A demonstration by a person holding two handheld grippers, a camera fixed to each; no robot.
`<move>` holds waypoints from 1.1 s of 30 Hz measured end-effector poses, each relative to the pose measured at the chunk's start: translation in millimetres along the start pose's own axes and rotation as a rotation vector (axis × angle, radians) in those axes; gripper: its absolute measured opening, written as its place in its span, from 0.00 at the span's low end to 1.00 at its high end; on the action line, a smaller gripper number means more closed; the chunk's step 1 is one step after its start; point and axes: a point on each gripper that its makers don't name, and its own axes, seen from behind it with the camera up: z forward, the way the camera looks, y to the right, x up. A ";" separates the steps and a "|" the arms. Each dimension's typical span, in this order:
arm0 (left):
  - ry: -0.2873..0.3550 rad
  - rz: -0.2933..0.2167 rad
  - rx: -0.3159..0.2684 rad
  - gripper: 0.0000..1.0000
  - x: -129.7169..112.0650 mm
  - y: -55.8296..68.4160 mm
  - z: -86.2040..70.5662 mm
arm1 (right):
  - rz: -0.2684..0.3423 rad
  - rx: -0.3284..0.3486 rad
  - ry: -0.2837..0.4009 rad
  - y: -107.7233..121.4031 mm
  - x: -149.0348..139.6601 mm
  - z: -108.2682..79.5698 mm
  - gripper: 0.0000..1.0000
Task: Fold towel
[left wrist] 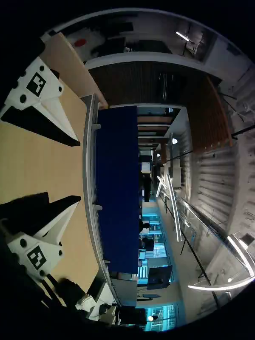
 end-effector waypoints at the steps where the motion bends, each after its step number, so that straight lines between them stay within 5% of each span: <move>1: -0.007 0.004 -0.008 0.85 0.6 1.7 0.4 | -0.004 0.007 -0.006 -5.2 -2.2 0.0 1.00; 20: -0.226 0.082 -0.318 0.85 -33.3 65.6 -2.0 | -0.082 0.361 -0.268 -90.7 -51.2 -1.2 1.00; 33: -0.297 0.148 -0.357 0.85 -78.7 76.6 -1.6 | -0.182 0.421 -0.357 -100.6 -97.8 -1.1 1.00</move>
